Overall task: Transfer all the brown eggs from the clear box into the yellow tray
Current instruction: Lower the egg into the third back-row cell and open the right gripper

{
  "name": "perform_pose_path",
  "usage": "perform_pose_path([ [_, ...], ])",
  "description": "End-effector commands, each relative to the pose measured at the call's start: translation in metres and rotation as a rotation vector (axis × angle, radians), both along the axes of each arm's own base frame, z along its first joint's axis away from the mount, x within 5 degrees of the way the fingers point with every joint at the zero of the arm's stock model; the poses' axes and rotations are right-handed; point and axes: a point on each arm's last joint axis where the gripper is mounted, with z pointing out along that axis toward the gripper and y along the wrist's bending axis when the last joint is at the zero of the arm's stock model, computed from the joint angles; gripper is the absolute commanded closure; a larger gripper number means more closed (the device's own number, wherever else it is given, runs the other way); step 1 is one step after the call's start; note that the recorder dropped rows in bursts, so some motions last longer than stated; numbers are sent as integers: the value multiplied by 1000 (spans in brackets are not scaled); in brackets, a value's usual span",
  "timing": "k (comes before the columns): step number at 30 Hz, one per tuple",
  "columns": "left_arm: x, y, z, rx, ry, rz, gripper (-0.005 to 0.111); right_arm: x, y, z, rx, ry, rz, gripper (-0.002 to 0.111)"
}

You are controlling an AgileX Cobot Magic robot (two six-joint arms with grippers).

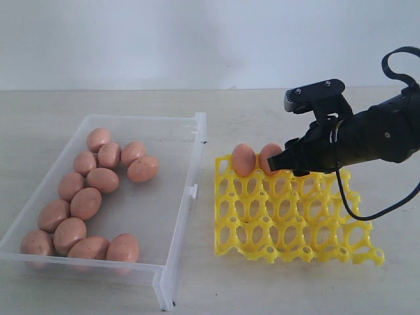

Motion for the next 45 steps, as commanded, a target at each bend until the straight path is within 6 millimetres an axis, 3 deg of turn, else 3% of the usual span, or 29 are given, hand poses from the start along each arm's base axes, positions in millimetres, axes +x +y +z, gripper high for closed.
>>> perform_pose_path([
  [1, 0, 0, 1, -5, -2, 0, 111, 1, 1, -4, -4, -1, 9, 81],
  [22, 0, 0, 1, -5, -2, 0, 111, 1, 0, -5, -10, 7, 9, 81],
  [29, 0, 0, 1, -5, -2, 0, 111, 0, 0, -6, -15, 18, 8, 58],
  [45, 0, 0, 1, -5, -2, 0, 111, 2, 1, -4, 3, -18, 13, 58],
])
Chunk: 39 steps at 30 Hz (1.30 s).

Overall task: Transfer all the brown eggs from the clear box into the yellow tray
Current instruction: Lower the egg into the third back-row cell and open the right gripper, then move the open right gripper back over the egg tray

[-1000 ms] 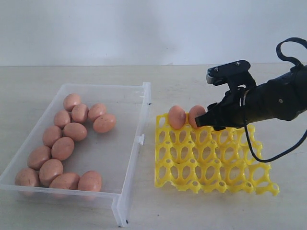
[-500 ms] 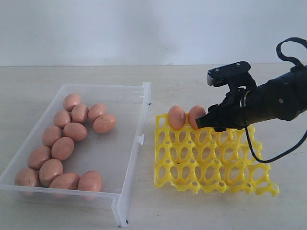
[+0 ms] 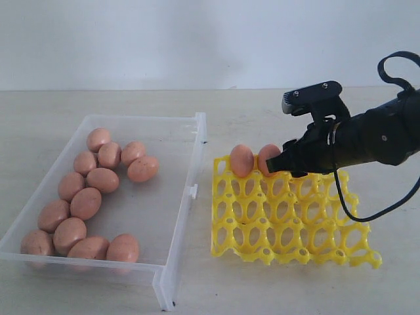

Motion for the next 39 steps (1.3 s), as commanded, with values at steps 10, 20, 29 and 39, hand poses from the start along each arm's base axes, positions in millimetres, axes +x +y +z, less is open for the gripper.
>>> perform_pose_path([
  [10, 0, 0, 1, -5, -2, 0, 111, -2, -1, -2, -15, 30, -4, 58],
  [20, 0, 0, 1, -5, -2, 0, 111, -2, -1, -2, -14, 28, -4, 41],
  [29, 0, 0, 1, -5, -2, 0, 111, -5, -2, 36, 46, -84, -18, 41],
  [39, 0, 0, 1, -5, -2, 0, 111, -34, 14, 99, 187, -197, -9, 41],
])
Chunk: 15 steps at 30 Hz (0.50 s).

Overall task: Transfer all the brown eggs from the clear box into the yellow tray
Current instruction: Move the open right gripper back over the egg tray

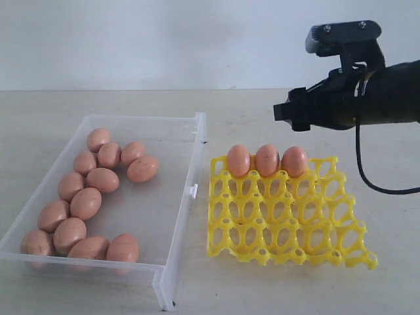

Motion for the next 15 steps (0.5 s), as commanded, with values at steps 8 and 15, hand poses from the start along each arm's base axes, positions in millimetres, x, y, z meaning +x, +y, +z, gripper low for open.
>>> perform_pose_path([
  [8, 0, 0, 1, -5, -2, 0, 111, -33, 114, 33, -76, 129, 331, 41],
  [15, 0, 0, 1, -5, -2, 0, 111, -27, 195, 40, -293, 206, 576, 41],
])
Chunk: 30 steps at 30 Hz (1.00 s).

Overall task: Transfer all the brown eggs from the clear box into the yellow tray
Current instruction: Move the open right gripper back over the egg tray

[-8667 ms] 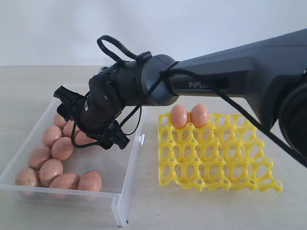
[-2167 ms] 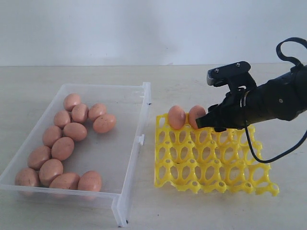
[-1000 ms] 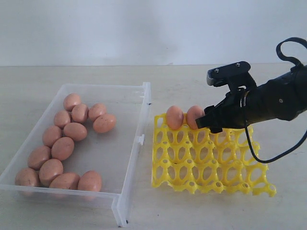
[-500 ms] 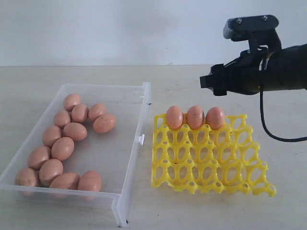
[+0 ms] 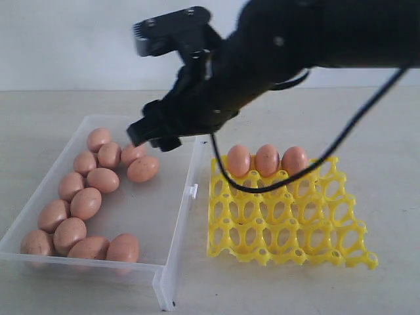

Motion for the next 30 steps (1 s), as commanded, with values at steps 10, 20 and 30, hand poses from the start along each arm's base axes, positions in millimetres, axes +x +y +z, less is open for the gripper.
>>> perform_pose_path([
  [10, 0, 0, 1, -5, -2, 0, 111, 20, 79, -35, -550, -59, 574, 41],
  [20, 0, 0, 1, -5, -2, 0, 111, 35, 95, -40, -505, -288, 619, 41],
  [30, 0, 0, 1, -5, -2, 0, 111, 41, 103, -81, -570, -266, 696, 41],
])
